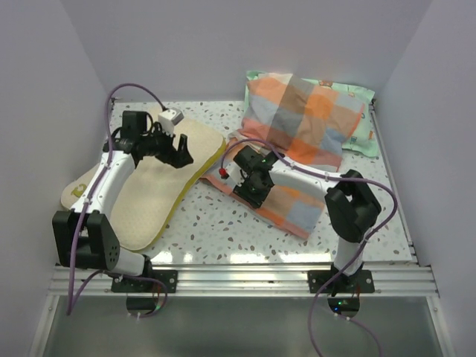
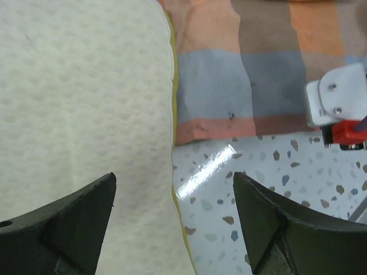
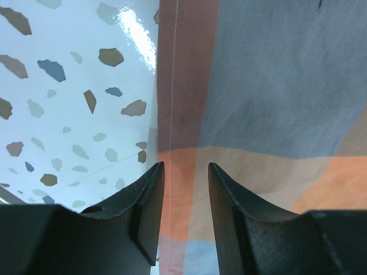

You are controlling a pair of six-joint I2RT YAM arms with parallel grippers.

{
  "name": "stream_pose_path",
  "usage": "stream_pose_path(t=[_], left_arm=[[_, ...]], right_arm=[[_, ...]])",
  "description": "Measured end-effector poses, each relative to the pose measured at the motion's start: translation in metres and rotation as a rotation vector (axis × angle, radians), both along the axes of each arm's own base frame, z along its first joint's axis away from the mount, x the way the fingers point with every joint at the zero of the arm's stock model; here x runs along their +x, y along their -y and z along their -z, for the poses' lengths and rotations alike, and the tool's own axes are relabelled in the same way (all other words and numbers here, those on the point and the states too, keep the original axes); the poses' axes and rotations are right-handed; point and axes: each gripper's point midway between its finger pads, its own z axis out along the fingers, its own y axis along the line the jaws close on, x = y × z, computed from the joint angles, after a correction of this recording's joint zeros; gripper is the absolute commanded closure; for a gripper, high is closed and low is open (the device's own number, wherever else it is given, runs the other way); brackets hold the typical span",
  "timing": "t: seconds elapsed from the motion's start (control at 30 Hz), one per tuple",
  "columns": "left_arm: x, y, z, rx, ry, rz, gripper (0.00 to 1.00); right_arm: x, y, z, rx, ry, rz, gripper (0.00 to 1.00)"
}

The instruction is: Put the pillow into the pillowcase

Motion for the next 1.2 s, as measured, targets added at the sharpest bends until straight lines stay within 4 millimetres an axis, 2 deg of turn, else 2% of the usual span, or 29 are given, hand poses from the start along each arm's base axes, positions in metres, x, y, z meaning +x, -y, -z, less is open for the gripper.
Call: stream_pose_path(t=[0.1,0.17,0.57,0.6,0.67,0.77,0.83,1.0,1.2], left_arm=[[-0.02,-0.006,0.035,0.002,-0.102,-0.011,0.13],[-0.029,-0.007,0.043,0.002,-0.131,-0.013,0.13],[-0.031,-0.005,0.037,-0.014,-0.11,-0.009,0.12],[-0.031,-0.005,0.036,-0.015,-0.109,-0.009,0.12],[-0.03,-0.005,0.036,-0.015,-0.106,-0.01,0.12],[-0.029,-0.005,0.036,-0.016,-0.102,-0.01,0.12],[-0.029,-0.005,0.036,-0.016,-0.101,-0.01,0.12],[-0.03,-0.006,0.038,-0.013,-0.103,-0.012,0.12],[-0.026,-0.018,0.041,0.009,-0.101,-0.049,0.08]], right_arm=[[0.002,-0.001,0.006,-0.011,0.004,0.013,0.6],[0.003,-0.002,0.01,-0.016,0.001,0.017,0.6],[-0.006,-0.011,0.029,-0.05,-0.03,0.005,0.6],[-0.005,-0.011,0.031,-0.054,-0.03,0.007,0.61],[-0.003,-0.01,0.035,-0.069,-0.026,0.012,0.72],[0.0,-0.009,0.037,-0.081,-0.018,0.021,0.81],[0.003,-0.009,0.035,-0.086,-0.006,0.028,0.82],[0.009,-0.011,0.027,-0.081,0.015,0.032,1.0],[0.034,-0.007,-0.003,-0.036,0.066,0.082,1.0]])
